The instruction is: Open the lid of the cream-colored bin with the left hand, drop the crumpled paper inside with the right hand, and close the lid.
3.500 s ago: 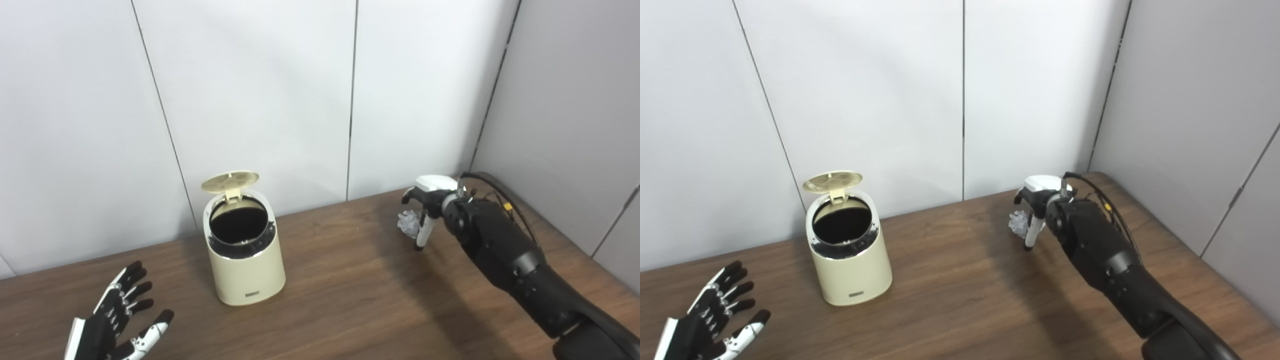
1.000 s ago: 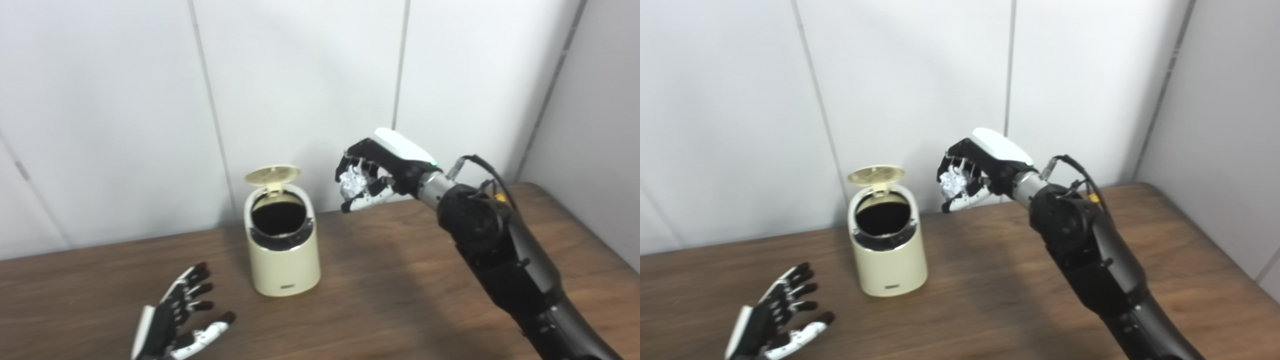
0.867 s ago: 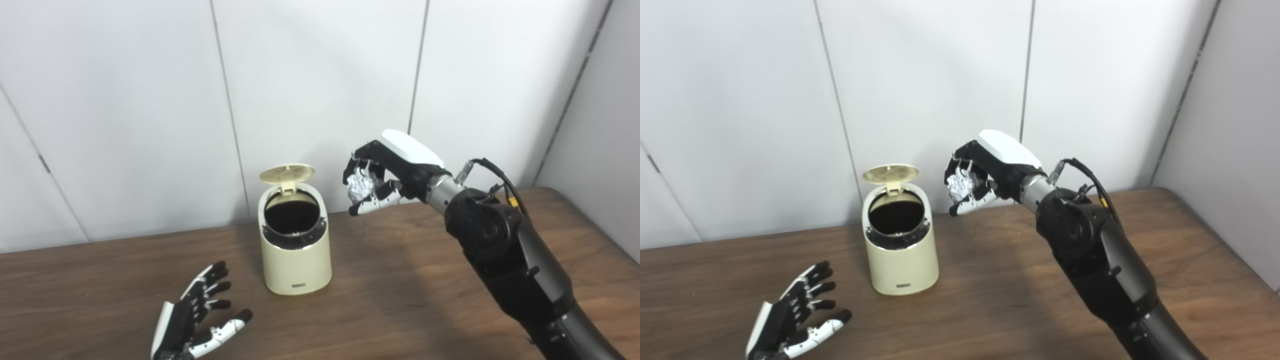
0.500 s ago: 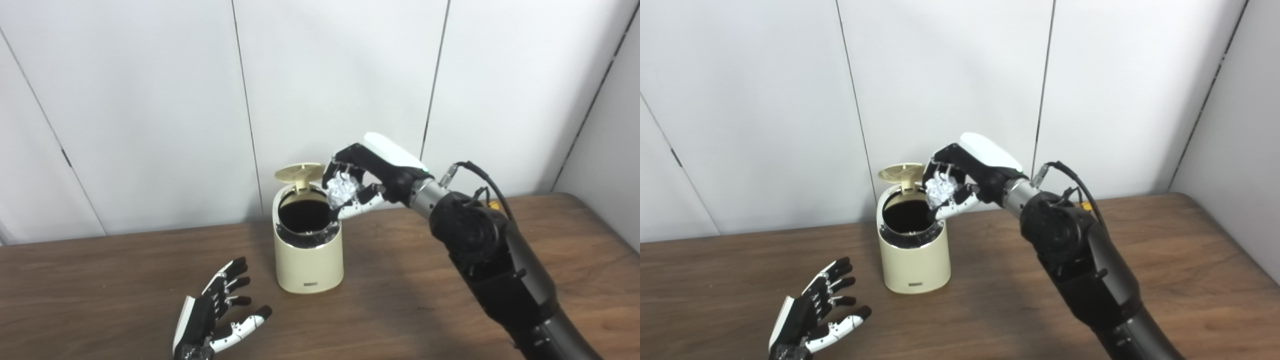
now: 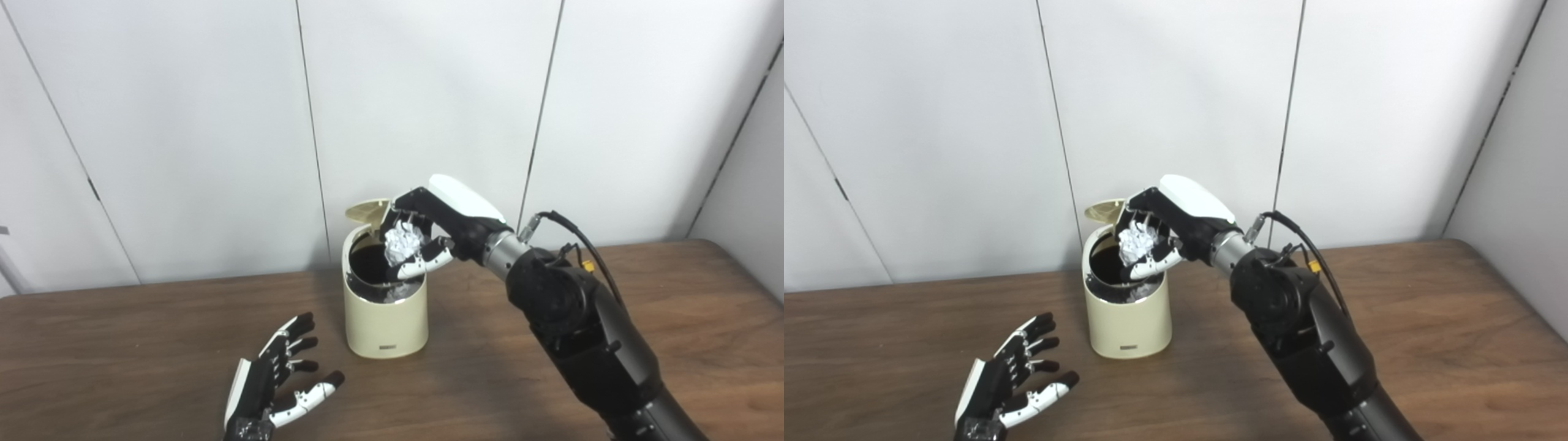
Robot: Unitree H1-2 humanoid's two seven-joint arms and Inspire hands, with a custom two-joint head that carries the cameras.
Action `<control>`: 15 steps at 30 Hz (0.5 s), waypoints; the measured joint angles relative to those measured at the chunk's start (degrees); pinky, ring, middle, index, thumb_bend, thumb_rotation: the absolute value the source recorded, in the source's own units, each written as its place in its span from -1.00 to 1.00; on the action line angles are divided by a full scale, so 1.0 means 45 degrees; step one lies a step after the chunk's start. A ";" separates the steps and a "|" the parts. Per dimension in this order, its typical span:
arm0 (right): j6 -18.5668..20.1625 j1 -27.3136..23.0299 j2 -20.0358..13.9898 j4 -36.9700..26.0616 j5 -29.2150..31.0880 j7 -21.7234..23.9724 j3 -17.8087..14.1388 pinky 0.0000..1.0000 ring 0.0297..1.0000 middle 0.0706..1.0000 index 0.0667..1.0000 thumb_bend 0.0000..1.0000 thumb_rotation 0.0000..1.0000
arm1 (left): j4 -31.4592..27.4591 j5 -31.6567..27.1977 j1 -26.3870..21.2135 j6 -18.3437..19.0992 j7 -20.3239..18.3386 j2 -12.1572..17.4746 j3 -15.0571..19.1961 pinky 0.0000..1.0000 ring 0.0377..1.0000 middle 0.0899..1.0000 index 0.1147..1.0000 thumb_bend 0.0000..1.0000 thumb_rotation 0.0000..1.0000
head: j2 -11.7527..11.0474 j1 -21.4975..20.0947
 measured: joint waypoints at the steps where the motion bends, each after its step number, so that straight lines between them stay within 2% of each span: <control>1: 0.0002 0.0000 0.0024 0.0053 -0.0009 0.0000 0.0008 -0.25 -0.23 -0.08 -0.11 0.00 -1.00 | 0.0000 0.0016 0.0000 0.0000 0.0016 -0.0009 -0.0013 0.31 0.60 0.71 0.77 0.43 -0.77 | 0.0000 0.0000; 9: -0.0180 0.0005 0.0172 0.0570 -0.0134 -0.0451 0.0004 -0.21 -0.23 -0.08 -0.09 0.00 -1.00 | 0.0002 0.0038 -0.0002 -0.0019 0.0080 -0.0068 -0.0062 0.26 0.60 0.70 0.76 0.46 -0.82 | 0.0020 0.0156; 15: -0.1401 0.0071 0.0173 0.1124 -0.0322 -0.1375 0.0074 -0.21 -0.22 -0.07 -0.11 0.00 -1.00 | 0.0044 0.0054 -0.0006 -0.0066 0.0063 -0.0049 -0.0107 0.29 0.59 0.70 0.77 0.47 -0.75 | 0.0020 0.0156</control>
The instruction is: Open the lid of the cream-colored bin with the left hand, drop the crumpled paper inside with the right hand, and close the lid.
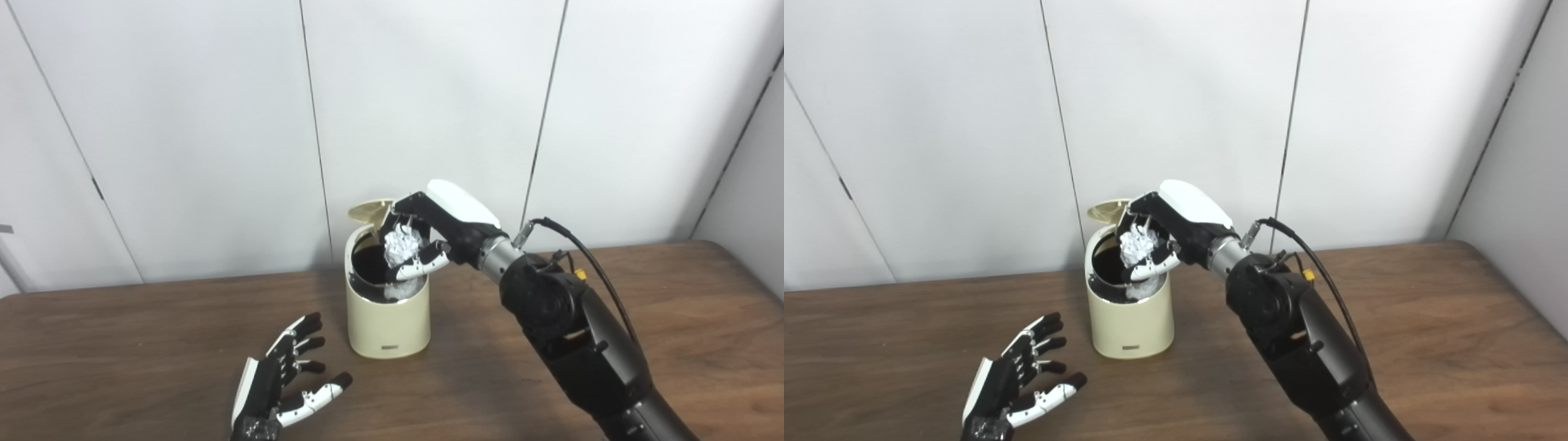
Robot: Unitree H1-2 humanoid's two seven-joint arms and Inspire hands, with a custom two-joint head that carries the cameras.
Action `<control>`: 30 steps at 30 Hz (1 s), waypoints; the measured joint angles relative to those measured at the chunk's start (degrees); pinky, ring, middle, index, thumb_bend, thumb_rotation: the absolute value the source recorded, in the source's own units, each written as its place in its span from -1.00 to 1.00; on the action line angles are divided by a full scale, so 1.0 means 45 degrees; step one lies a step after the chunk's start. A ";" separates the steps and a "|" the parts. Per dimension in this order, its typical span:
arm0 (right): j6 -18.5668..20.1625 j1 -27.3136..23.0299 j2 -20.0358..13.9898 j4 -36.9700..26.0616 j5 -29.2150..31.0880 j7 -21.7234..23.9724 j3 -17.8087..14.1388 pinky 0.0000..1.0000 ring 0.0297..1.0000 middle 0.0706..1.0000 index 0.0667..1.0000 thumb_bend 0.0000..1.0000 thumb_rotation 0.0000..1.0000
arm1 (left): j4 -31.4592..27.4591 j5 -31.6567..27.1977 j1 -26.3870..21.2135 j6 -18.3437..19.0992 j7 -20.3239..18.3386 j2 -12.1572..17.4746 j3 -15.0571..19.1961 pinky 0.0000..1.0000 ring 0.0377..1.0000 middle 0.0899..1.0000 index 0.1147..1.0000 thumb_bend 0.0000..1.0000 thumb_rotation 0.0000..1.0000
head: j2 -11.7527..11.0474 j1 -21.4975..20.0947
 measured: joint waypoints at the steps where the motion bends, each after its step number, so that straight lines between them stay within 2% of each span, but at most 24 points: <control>1: -0.0178 0.0032 0.0000 0.0063 -0.0088 -0.0116 0.0013 -0.23 -0.22 -0.07 -0.11 0.00 -1.00 | 0.0000 0.0001 -0.0001 -0.0002 -0.0006 0.0007 -0.0010 0.29 0.59 0.70 0.77 0.47 -0.73 | 0.0000 0.0000; 9: -0.1082 0.0368 0.0030 0.0170 -0.0264 -0.0566 0.0105 -0.32 -0.22 -0.06 -0.09 0.00 -1.00 | 0.0000 0.0042 -0.0003 -0.0002 0.0002 0.0041 -0.0036 0.29 0.59 0.70 0.76 0.47 -0.77 | 0.0000 -0.0020; 19: -0.1447 0.0601 0.0170 0.0509 -0.0521 -0.0721 0.0103 -0.30 -0.22 -0.05 -0.10 0.00 -1.00 | 0.0000 0.0043 -0.0003 0.0016 0.0002 0.0026 -0.0128 0.28 0.58 0.70 0.76 0.48 -0.75 | 0.0059 0.0078; 24: -0.1985 0.0837 0.0493 0.0939 -0.0599 -0.1577 0.0079 -0.29 -0.22 -0.05 -0.11 0.00 -1.00 | 0.0041 0.0031 -0.0005 -0.0009 0.0002 0.0011 -0.0134 0.30 0.59 0.70 0.76 0.49 -0.75 | 0.0059 0.0137; 30: -0.2238 0.0911 0.0773 0.1274 -0.0653 -0.2217 0.0019 -0.33 -0.24 -0.06 -0.14 0.00 -1.00 | 0.0041 0.0038 -0.0008 -0.0020 0.0010 0.0000 -0.0155 0.31 0.59 0.69 0.75 0.49 -0.71 | 0.0059 0.0156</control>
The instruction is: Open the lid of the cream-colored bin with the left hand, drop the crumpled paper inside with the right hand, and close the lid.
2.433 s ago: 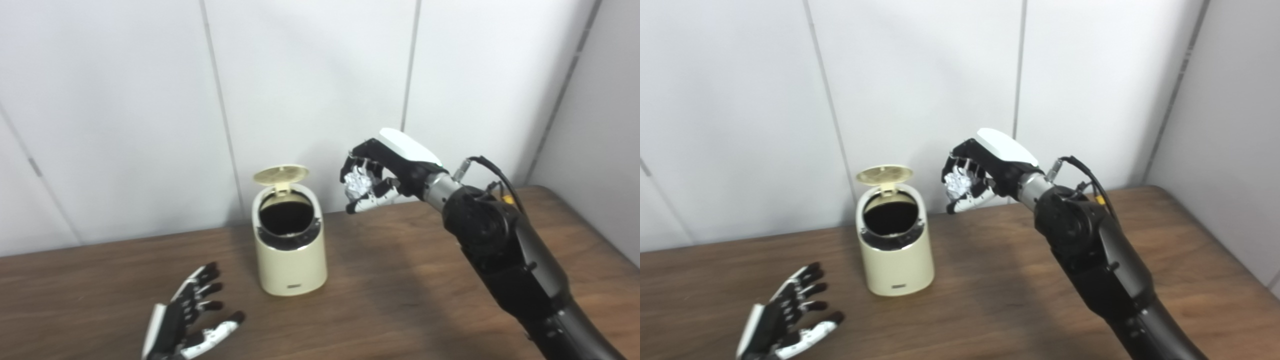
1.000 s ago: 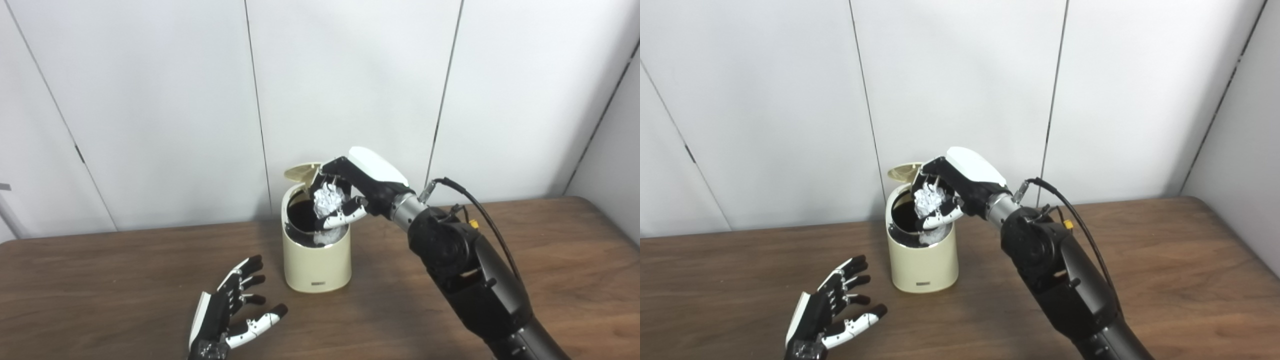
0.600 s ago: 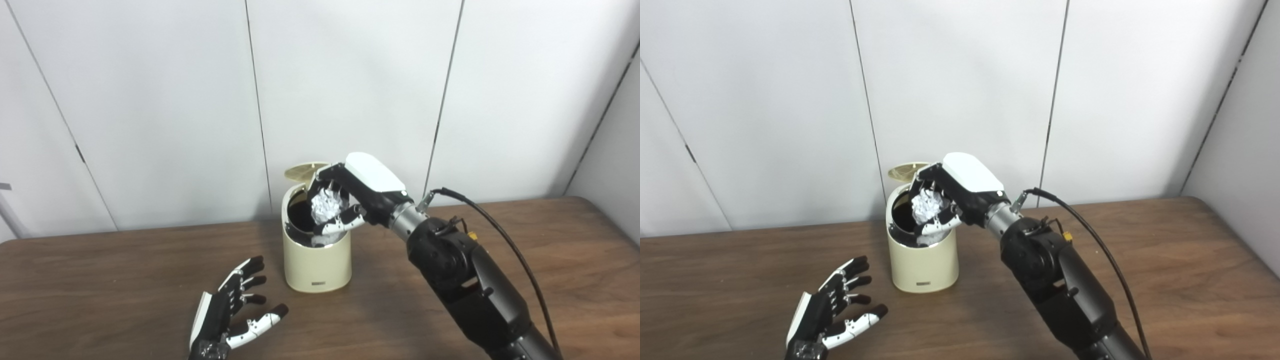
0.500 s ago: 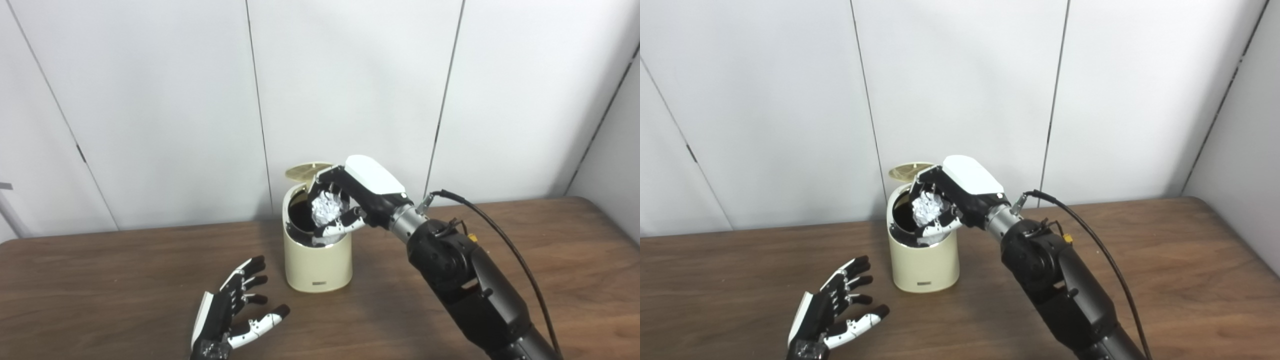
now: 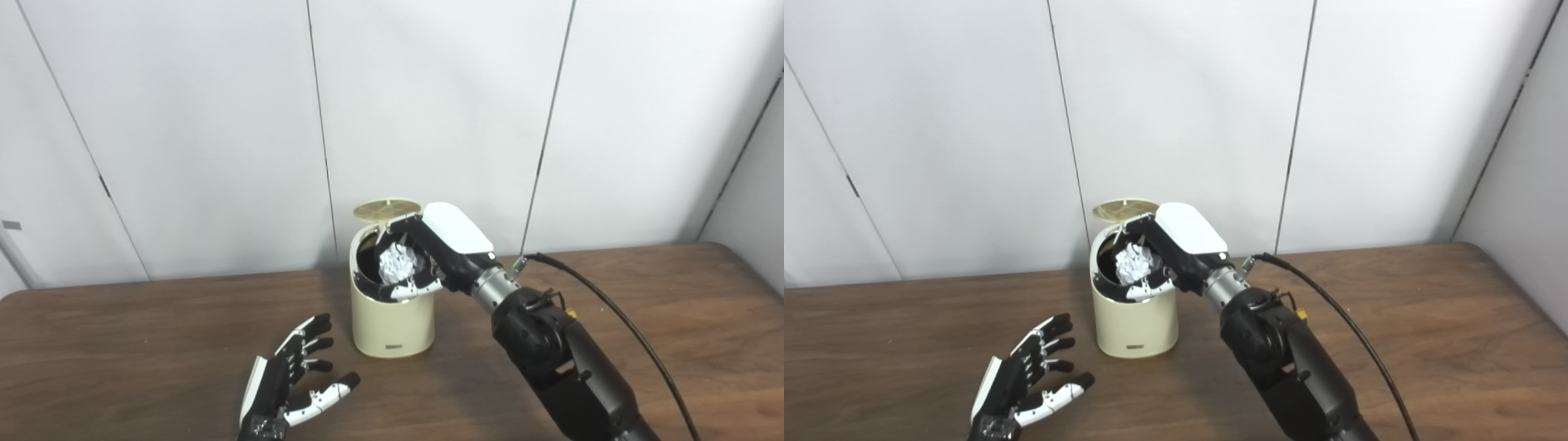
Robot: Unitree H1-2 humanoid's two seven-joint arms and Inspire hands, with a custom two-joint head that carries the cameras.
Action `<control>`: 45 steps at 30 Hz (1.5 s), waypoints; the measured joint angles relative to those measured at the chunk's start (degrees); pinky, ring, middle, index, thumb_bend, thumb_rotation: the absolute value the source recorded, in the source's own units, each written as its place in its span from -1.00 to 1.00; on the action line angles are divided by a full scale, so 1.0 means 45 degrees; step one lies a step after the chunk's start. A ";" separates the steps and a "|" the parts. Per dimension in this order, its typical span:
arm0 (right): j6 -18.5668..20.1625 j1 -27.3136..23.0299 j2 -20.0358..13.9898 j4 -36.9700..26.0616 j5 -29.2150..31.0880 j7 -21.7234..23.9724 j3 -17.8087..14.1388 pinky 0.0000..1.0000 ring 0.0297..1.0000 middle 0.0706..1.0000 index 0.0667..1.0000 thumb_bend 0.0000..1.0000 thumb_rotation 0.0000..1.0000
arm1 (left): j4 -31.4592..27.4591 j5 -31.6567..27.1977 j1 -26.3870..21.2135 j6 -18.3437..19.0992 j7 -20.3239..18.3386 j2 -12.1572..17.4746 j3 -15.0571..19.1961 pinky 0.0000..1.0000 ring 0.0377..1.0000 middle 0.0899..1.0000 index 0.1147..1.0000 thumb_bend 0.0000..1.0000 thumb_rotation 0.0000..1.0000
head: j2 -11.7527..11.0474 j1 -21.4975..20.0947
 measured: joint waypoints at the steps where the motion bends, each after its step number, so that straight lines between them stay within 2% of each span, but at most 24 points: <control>1: -0.0083 0.0000 0.0036 0.0154 -0.0023 -0.0136 -0.0004 -0.33 -0.24 -0.06 -0.14 0.00 -1.00 | 0.0000 -0.0005 0.0000 -0.0005 0.0000 -0.0005 -0.0001 0.31 0.60 0.69 0.75 0.49 -0.72 | 0.0000 0.0000; 13: -0.0781 -0.0027 0.0199 0.0993 -0.0211 -0.1375 -0.0061 -0.35 -0.21 -0.05 -0.08 0.00 -1.00 | 0.0001 -0.0017 -0.0002 -0.0016 -0.0008 -0.0021 -0.0021 0.29 0.60 0.70 0.75 0.48 -0.76 | -0.0020 0.0059; 26: -0.0832 -0.0126 0.0366 0.1426 -0.0484 -0.2089 -0.0097 -0.35 -0.23 -0.05 -0.07 -0.01 -1.00 | 0.0000 -0.0048 -0.0001 -0.0012 -0.0024 -0.0028 -0.0066 0.29 0.60 0.71 0.75 0.49 -0.74 | 0.0019 0.0059; 32: -0.0825 -0.0209 0.0396 0.1555 -0.0566 -0.2128 -0.0089 -0.33 -0.22 -0.05 -0.06 0.00 -1.00 | 0.0000 -0.0065 -0.0001 -0.0009 -0.0025 -0.0040 -0.0079 0.29 0.59 0.71 0.74 0.50 -0.72 | 0.0020 0.0098; 36: -0.0559 -0.0370 0.0315 0.1538 -0.0611 -0.1534 0.0019 -0.30 -0.17 -0.03 0.00 0.00 -1.00 | 0.0000 -0.0103 -0.0001 0.0005 -0.0047 -0.0045 -0.0104 0.34 0.62 0.71 0.74 0.49 -0.74 | 0.0020 0.0098; 37: -0.0371 -0.0424 0.0247 0.1502 -0.0714 -0.1296 0.0113 -0.22 -0.18 -0.04 0.00 0.01 -1.00 | 0.0000 -0.0128 -0.0001 0.0006 -0.0074 -0.0053 -0.0107 0.34 0.63 0.71 0.74 0.49 -0.74 | 0.0039 0.0098; 38: -0.0284 -0.0472 0.0156 0.1466 -0.0824 -0.1110 0.0240 -0.16 -0.06 -0.07 -0.03 0.04 -1.00 | 0.0000 -0.0137 0.0000 0.0006 -0.0092 -0.0060 -0.0112 0.34 0.63 0.71 0.74 0.49 -0.73 | 0.0039 0.0098; 39: -0.0247 -0.0502 0.0086 0.1411 -0.0983 -0.0937 0.0335 -0.09 0.06 0.13 0.18 0.41 -0.98 | 0.0001 -0.0143 0.0000 0.0006 -0.0100 -0.0058 -0.0117 0.34 0.64 0.71 0.74 0.50 -0.71 | 0.0058 0.0098; 40: -0.0209 -0.0508 0.0053 0.1350 -0.1063 -0.0790 0.0384 -0.05 0.11 0.21 0.25 0.53 -0.97 | 0.0001 -0.0143 0.0000 0.0006 -0.0100 -0.0055 -0.0116 0.34 0.63 0.71 0.74 0.49 -0.72 | 0.0059 0.0078; 45: 0.0253 -0.0483 0.0061 0.1046 -0.1461 -0.0214 0.0606 0.00 0.23 0.42 0.38 0.69 -0.99 | 0.0001 -0.0149 0.0000 0.0006 -0.0122 -0.0054 -0.0114 0.35 0.64 0.71 0.74 0.49 -0.73 | 0.0078 0.0059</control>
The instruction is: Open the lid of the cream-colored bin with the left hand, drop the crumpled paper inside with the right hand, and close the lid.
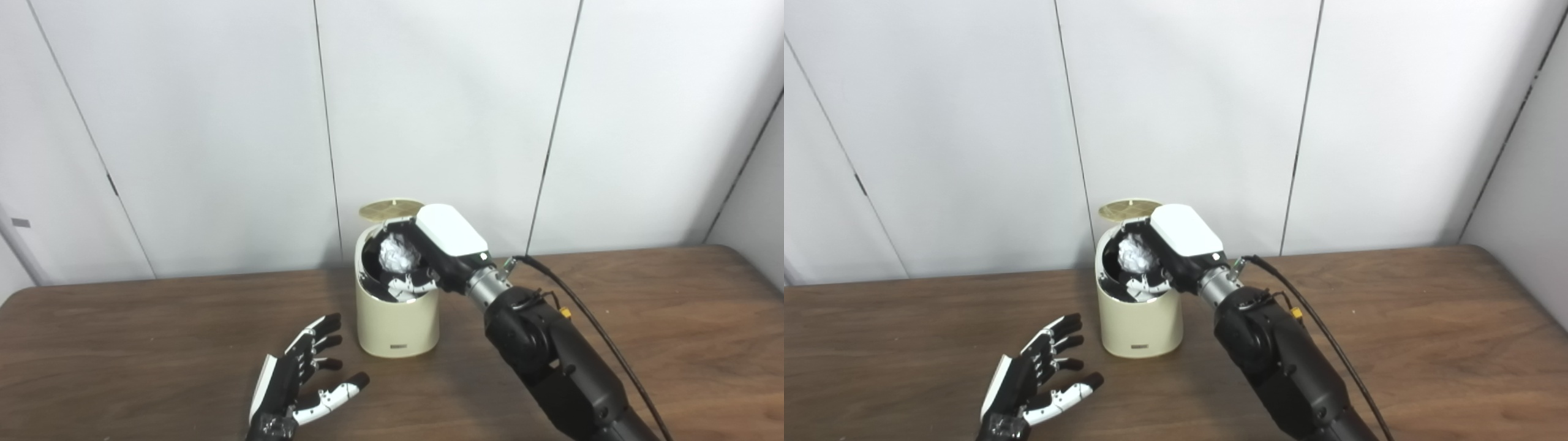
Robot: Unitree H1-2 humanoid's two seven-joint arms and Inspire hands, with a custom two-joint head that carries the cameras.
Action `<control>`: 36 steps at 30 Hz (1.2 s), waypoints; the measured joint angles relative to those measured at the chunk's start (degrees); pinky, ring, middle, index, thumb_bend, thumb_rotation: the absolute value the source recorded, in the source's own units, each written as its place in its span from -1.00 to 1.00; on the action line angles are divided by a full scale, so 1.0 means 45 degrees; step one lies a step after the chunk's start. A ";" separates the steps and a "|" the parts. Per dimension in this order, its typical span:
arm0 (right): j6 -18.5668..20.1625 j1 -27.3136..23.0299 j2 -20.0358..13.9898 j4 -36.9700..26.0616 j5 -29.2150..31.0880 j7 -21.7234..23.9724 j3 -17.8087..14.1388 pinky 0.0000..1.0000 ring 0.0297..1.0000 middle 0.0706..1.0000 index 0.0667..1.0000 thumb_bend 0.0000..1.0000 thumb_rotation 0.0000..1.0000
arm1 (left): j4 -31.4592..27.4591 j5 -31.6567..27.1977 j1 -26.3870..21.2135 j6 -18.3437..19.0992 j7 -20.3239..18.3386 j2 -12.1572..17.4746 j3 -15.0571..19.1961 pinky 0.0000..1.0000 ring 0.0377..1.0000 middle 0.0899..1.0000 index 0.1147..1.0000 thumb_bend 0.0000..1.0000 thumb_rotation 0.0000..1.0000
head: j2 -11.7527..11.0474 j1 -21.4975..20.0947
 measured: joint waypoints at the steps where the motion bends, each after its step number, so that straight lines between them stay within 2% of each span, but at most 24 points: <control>1: 0.0140 -0.0012 0.0004 -0.0070 -0.0053 0.0120 0.0003 0.01 0.25 0.46 0.39 0.69 -0.99 | 0.0000 -0.0002 -0.0001 0.0000 -0.0016 0.0009 0.0000 0.36 0.64 0.71 0.74 0.49 -0.73 | 0.0000 0.0000; 8: 0.0530 -0.0019 -0.0012 -0.0417 -0.0282 0.0700 0.0047 0.05 0.34 0.59 0.41 0.75 -0.97 | 0.0000 0.0001 0.0000 0.0000 -0.0044 0.0018 -0.0004 0.35 0.64 0.71 0.73 0.50 -0.70 | 0.0020 -0.0020; 12: 0.0530 -0.0018 -0.0040 -0.0442 -0.0359 0.0774 0.0098 0.16 0.42 0.62 0.42 0.77 -0.95 | 0.0015 0.0001 0.0000 0.0000 -0.0042 0.0020 0.0001 0.35 0.64 0.71 0.73 0.51 -0.70 | -0.0020 -0.0020; 22: 0.0538 -0.0016 -0.0049 -0.0521 -0.0663 0.0891 0.0158 0.17 0.43 0.63 0.45 0.75 -0.92 | 0.0063 -0.0002 -0.0003 -0.0002 -0.0049 0.0068 0.0006 0.33 0.62 0.71 0.73 0.50 -0.75 | -0.0078 -0.0059; 31: 0.0699 0.0000 -0.0051 -0.0703 -0.0826 0.1117 0.0174 0.32 0.71 0.91 0.71 0.75 -0.82 | 0.0063 0.0094 -0.0003 -0.0002 -0.0035 0.0075 -0.0002 0.31 0.62 0.70 0.73 0.50 -0.70 | -0.0098 -0.0078; 36: 0.0826 0.0006 -0.0065 -0.0820 -0.0842 0.1286 0.0180 0.31 0.71 0.93 0.71 0.76 -0.81 | 0.0064 0.0085 -0.0007 -0.0007 -0.0039 0.0082 -0.0001 0.31 0.60 0.70 0.72 0.49 -0.73 | -0.0078 -0.0059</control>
